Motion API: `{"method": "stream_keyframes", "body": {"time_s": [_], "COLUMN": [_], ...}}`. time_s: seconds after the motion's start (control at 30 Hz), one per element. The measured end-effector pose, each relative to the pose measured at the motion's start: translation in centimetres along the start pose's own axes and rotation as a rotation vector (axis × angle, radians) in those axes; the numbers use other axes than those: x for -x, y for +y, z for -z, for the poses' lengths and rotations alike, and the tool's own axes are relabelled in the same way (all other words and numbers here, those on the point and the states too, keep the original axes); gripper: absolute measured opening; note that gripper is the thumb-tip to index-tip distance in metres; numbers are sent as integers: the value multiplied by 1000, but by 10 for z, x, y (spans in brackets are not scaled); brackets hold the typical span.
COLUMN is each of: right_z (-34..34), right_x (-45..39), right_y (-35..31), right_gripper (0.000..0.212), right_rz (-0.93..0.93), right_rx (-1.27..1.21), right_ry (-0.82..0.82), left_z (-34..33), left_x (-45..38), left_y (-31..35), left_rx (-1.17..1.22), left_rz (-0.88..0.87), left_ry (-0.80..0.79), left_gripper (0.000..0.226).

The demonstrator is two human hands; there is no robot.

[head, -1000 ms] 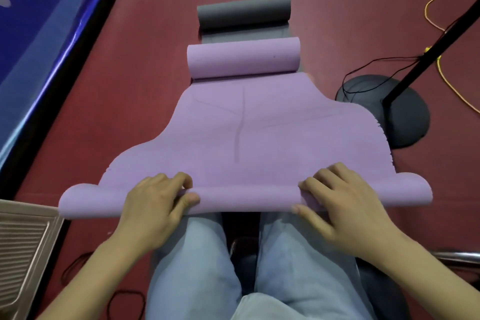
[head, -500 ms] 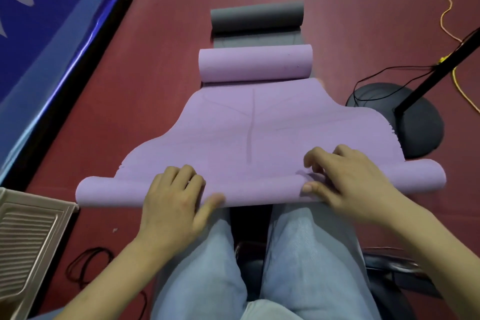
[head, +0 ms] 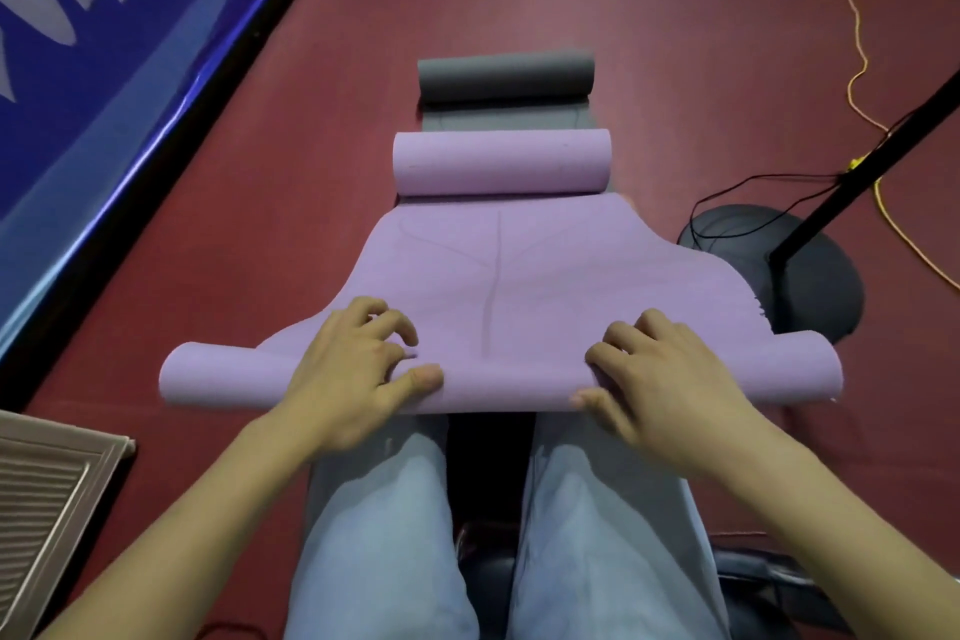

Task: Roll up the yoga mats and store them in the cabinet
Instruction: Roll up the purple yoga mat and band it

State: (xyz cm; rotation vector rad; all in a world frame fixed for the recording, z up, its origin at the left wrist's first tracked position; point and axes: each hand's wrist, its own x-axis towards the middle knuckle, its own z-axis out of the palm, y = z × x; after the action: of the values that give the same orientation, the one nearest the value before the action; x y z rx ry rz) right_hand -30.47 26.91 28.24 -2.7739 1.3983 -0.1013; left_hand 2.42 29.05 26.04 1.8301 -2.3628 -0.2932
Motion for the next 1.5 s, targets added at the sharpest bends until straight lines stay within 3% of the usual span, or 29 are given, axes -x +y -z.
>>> {"method": "stream_keyframes", "body": {"time_s": [0.13,0.33,0.47,0.53,0.63,0.7,0.77,0.87,0.93,1.0,1.13,1.27,1.5], "right_z": [8,12,12,10,0,-9,-16,-19,-14,-11,-5,-6,-4], "right_x": [-20,-36,-43,-47,-43,-35,-30,-29,-31,-31,-42,-65,-72], "right_y": [3,2,6,10,14,10,2,-3,-5,-9,-27,-34,-26], "right_gripper": [40,32,30,30,38,39,35,35,41,53,70,70,49], "right_rz": [-116,-130,-165,-171,-75,-56,-72,-82,-92,-87,-115,-214,-154], "right_rx": [-162,-153,-246,-265,-211,-128,-65,-28,-25,27,173,195,128], "right_ry": [-92,-196,-220,-220,-40,68,129,160,118,54,-86,-216,-88], "left_z": [7,10,8,0,-14,-18,-20,-26,-31,-34,-38,-27,-7], "left_x": [-23,-15,-11,-14,1,17,31,33,26,18,1,-16,-33], "left_y": [-4,6,15,25,29,26,29,36,39,38,30,21,26], "left_rx": [2,-84,-35,-140,-295,-320,-384,-427,-398,-372,-401,-378,-422], "left_rz": [128,236,295,204,2,-67,-73,21,71,76,10,6,118], "left_ry": [-163,-174,-4,143,385,418,351,126,82,96,148,56,-130], "left_gripper": [72,79,53,39,49,48,47,91,101,93,46,56,41]}}
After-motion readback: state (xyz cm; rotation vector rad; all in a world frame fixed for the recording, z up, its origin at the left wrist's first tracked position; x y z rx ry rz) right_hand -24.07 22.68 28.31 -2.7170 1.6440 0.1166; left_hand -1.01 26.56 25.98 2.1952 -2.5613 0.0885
